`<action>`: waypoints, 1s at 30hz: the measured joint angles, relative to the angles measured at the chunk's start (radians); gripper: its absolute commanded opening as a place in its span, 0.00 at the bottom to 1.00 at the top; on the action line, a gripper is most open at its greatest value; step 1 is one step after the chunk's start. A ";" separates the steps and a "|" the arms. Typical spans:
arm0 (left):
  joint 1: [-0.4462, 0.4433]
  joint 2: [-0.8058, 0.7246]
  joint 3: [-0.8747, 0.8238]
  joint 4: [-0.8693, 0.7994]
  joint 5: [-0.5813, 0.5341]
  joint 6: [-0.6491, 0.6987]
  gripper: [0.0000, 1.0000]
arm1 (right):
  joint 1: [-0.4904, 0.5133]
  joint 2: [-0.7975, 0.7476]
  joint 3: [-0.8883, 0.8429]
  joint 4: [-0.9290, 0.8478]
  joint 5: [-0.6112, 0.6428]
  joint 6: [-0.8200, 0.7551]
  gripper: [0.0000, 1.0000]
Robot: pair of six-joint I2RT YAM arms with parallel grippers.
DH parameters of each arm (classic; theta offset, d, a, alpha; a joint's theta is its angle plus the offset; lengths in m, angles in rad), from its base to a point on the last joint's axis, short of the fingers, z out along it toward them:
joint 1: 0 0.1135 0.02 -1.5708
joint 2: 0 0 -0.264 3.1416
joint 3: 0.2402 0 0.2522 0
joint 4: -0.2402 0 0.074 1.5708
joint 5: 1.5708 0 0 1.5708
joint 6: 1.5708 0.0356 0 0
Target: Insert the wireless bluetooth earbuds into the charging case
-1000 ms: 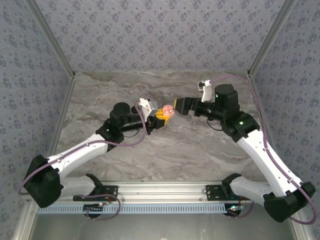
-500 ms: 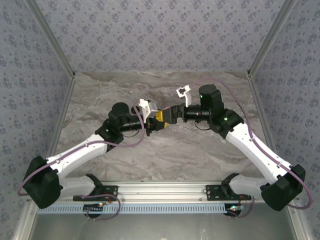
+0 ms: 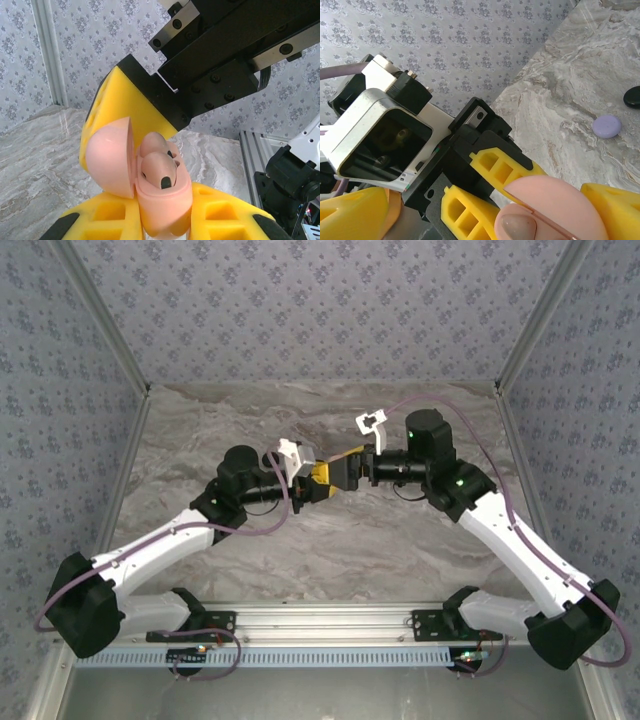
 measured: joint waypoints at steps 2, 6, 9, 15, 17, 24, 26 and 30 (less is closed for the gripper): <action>0.000 0.000 0.000 0.000 0.003 0.000 0.00 | 0.000 -0.008 0.000 -0.005 0.003 0.000 1.00; 0.000 0.000 0.000 -0.001 0.003 0.000 0.00 | 0.003 -0.014 0.000 -0.014 0.013 -0.002 1.00; -0.001 -0.001 0.000 -0.004 0.003 0.000 0.00 | 0.006 -0.016 0.000 -0.021 0.018 -0.008 1.00; -0.005 -0.005 0.000 -0.004 0.003 0.001 0.00 | 0.009 -0.034 0.000 -0.035 0.028 -0.018 1.00; -0.005 -0.005 0.000 -0.005 0.002 0.002 0.00 | 0.011 -0.037 0.000 -0.040 0.034 -0.019 1.00; -0.006 -0.005 0.000 -0.005 0.003 0.004 0.00 | 0.016 -0.046 0.000 -0.047 0.050 -0.023 1.00; -0.006 -0.005 0.000 -0.006 0.002 0.004 0.00 | 0.017 -0.046 0.000 -0.048 0.051 -0.023 1.00; -0.006 -0.005 0.000 -0.010 0.002 0.004 0.00 | 0.019 -0.046 -0.001 -0.052 0.056 -0.025 1.00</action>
